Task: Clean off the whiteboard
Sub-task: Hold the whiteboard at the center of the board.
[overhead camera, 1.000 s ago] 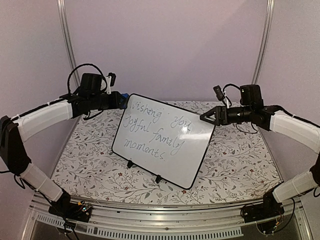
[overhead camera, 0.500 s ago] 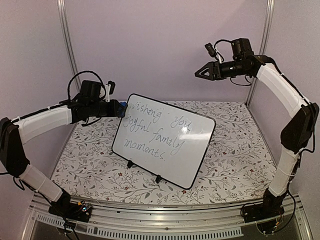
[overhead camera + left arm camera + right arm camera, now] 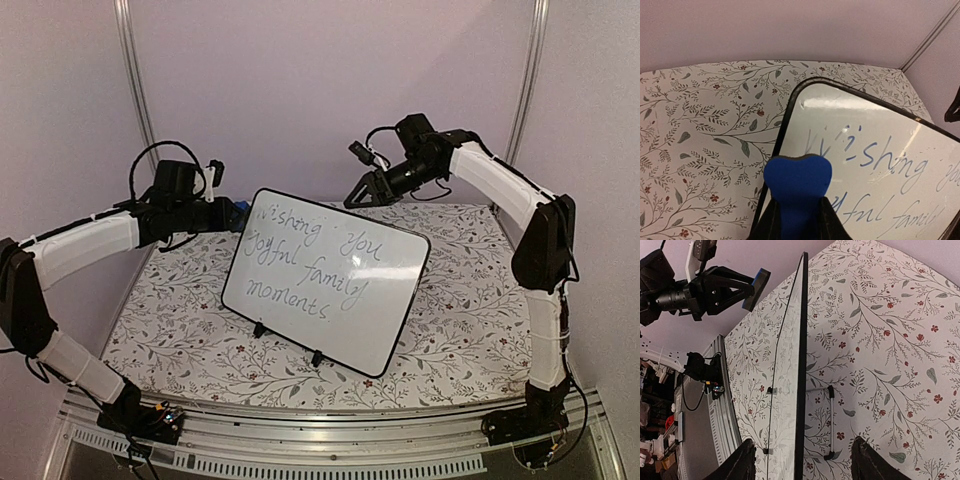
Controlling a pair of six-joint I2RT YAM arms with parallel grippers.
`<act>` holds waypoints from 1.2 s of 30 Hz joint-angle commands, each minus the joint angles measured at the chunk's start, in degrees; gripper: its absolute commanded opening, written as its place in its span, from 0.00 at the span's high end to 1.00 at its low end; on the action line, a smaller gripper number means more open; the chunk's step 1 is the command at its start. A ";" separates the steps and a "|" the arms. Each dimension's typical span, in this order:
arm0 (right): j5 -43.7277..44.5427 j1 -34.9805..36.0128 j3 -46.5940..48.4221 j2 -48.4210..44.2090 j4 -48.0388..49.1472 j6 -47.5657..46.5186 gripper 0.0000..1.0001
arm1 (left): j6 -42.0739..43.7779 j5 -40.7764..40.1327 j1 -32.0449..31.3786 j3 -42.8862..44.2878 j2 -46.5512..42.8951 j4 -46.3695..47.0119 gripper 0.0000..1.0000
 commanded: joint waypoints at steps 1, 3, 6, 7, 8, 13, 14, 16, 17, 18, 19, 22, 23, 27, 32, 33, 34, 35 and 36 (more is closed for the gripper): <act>-2.13 1.17 1.27 1.54 -1.70 -0.32 0.38 | -0.29 0.84 0.75 -0.71 -1.40 1.25 1.00; -2.39 1.76 1.05 1.32 -1.75 -0.70 0.38 | -0.38 0.85 0.89 -0.73 -1.39 1.36 1.00; -0.90 2.71 0.53 0.62 -1.78 -0.69 0.39 | -0.30 0.86 0.91 -0.82 -1.39 1.47 1.00; -0.13 2.88 0.27 0.53 -1.86 -0.64 0.39 | -0.31 0.86 0.92 -0.82 -1.32 1.54 1.00; 0.30 3.05 -0.20 0.26 -1.83 -0.67 0.40 | -0.32 0.93 0.93 -0.81 -1.29 1.54 1.00; 1.64 3.09 -2.38 -0.60 -1.73 -0.56 0.47 | -0.45 1.29 1.05 -0.97 -1.31 1.85 1.00; 1.53 3.09 -2.43 -0.81 -1.73 -0.52 0.50 | -0.43 1.29 1.05 -0.99 -1.26 1.84 1.00; 0.90 3.15 -2.61 -1.19 -1.74 -0.30 0.56 | -0.37 1.50 1.14 -0.99 -1.22 1.87 1.00; 0.44 3.17 -2.63 -1.24 -1.79 -0.05 0.62 | -0.21 1.62 1.14 -0.97 -1.14 1.99 1.00; -0.09 3.17 -2.69 -1.58 -1.88 0.28 0.68 | -0.07 1.88 1.21 -0.99 -1.13 2.10 1.00; -0.18 3.22 -2.79 -1.80 -1.98 0.61 0.71 | 0.38 2.55 1.26 -1.07 -1.23 2.51 1.00; -0.16 3.67 -3.57 -2.93 -2.03 2.03 0.85 | 2.44 4.23 1.78 -2.06 -1.86 4.50 1.00; -0.07 3.88 -4.29 -3.63 -1.78 2.48 0.88 | 2.91 4.76 2.11 -2.39 -2.10 5.10 1.00; 1.22 4.89 -6.14 -5.65 -1.32 3.71 0.97 | 5.09 8.46 3.73 -3.59 -3.40 7.72 1.00; 2.51 5.53 -7.86 -7.28 -1.06 4.08 1.00 | 8.11 13.62 3.81 -3.26 -2.63 8.94 1.00; 2.61 5.54 -8.04 -7.46 -0.96 4.06 1.00 | 8.22 14.09 3.86 -2.68 -2.20 8.71 1.00; 2.89 5.62 -8.15 -7.63 -0.94 4.14 1.00 | 8.09 13.90 3.81 -1.96 -1.51 8.31 1.00; 3.04 5.68 -8.16 -7.79 -0.98 4.21 1.00 | 8.11 13.89 3.80 -1.06 -0.66 7.84 1.00; 2.94 5.72 -8.17 -7.88 -0.95 4.23 1.00 | 8.46 14.21 3.74 0.47 0.18 7.27 1.00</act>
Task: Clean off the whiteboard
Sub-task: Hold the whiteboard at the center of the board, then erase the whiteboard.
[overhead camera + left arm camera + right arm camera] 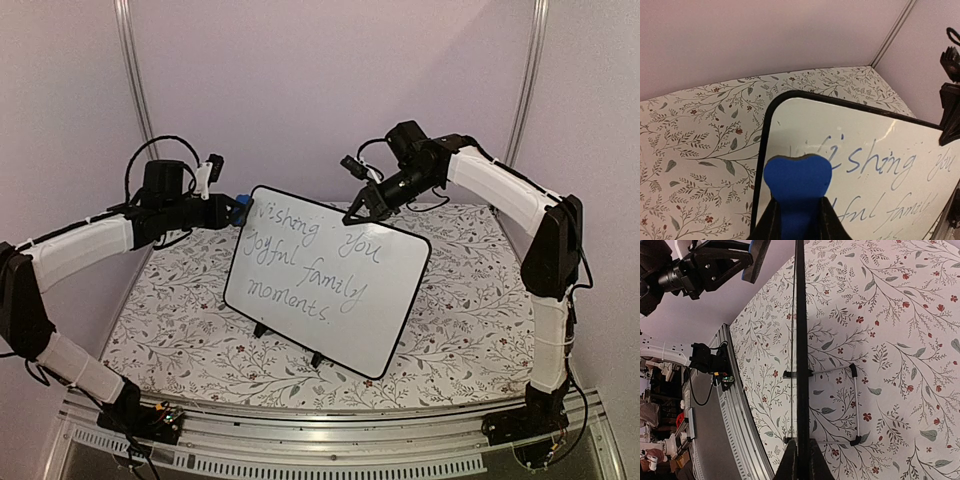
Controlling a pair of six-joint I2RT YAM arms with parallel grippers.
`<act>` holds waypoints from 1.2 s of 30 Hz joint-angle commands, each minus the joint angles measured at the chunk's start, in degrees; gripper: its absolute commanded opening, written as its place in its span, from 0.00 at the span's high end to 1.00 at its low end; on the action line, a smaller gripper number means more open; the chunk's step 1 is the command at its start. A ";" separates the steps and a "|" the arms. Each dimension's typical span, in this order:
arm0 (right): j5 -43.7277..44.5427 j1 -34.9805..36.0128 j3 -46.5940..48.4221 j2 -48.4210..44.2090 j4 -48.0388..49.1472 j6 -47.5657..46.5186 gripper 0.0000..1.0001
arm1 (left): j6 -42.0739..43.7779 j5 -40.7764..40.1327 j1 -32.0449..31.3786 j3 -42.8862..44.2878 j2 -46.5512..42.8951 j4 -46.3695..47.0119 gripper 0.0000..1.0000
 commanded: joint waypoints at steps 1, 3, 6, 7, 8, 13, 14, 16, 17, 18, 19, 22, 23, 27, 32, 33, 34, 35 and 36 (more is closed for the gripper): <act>0.40 0.87 -0.78 -2.97 -0.13 -0.38 1.00 | 2.37 3.43 0.31 4.96 3.04 -0.14 1.00; 0.54 0.87 -0.76 -3.17 -0.03 -0.31 1.00 | 2.69 3.66 0.28 6.84 4.44 -1.30 1.00; 0.87 0.90 -0.79 -3.19 -0.06 -0.36 1.00 | 3.48 2.91 0.27 8.63 6.10 -3.00 1.00; 0.82 0.94 -0.86 -3.25 -0.04 -0.31 1.00 | 3.53 2.77 0.13 9.11 6.66 -3.33 1.00; 0.85 0.93 -0.87 -3.26 -0.02 -0.29 1.00 | 3.64 2.54 -0.03 9.50 7.19 -3.53 1.00; 0.74 0.92 -0.60 -3.49 0.36 0.06 1.00 | 4.00 -0.43 -1.81 11.72 9.88 -5.48 1.00; 0.85 0.95 -0.60 -3.52 0.41 0.13 1.00 | 4.09 -1.84 -2.34 11.86 10.30 -5.85 1.00; 0.96 0.93 -0.63 -3.52 0.49 0.22 1.00 | 4.01 -3.62 -2.74 11.97 10.96 -6.22 1.00; 0.91 0.94 -0.67 -3.53 0.40 0.23 1.00 | 3.85 -4.14 -2.83 11.90 11.26 -6.31 1.00; 1.02 0.89 -0.68 -3.47 0.38 0.24 1.00 | 3.67 -4.65 -2.89 11.77 11.53 -6.30 1.00; 1.27 0.95 -0.69 -3.45 0.41 0.24 1.00 | 3.54 -5.42 -2.89 11.61 11.71 -6.32 1.00; 1.44 0.91 -0.76 -3.61 0.47 0.28 1.00 | 3.48 -5.73 -2.91 11.00 12.10 -5.90 1.00; 1.43 0.95 -0.78 -3.66 0.50 0.24 1.00 | 3.37 -5.34 -2.93 10.82 12.17 -5.87 1.00; 1.52 0.95 -0.86 -3.41 0.39 0.16 1.00 | 3.14 -4.03 -2.90 9.33 12.22 -4.97 1.00; 1.64 0.91 -0.87 -3.42 0.31 0.11 1.00 | 2.47 -3.88 -2.97 7.41 12.09 -4.62 1.00; 1.69 0.95 -0.87 -3.37 0.31 0.10 1.00 | 2.25 -3.76 -2.98 7.00 12.02 -4.60 1.00; 1.75 0.96 -0.87 -3.39 0.38 0.13 1.00 | 1.98 -3.71 -3.25 6.68 11.91 -4.65 1.00; 1.80 0.91 -0.87 -3.45 0.33 0.08 1.00 | 1.79 -3.76 -3.47 6.44 11.92 -4.76 1.00; 1.86 0.94 -0.89 -3.52 0.28 0.06 1.00 | 1.68 -4.04 -3.82 6.21 11.89 -4.99 1.00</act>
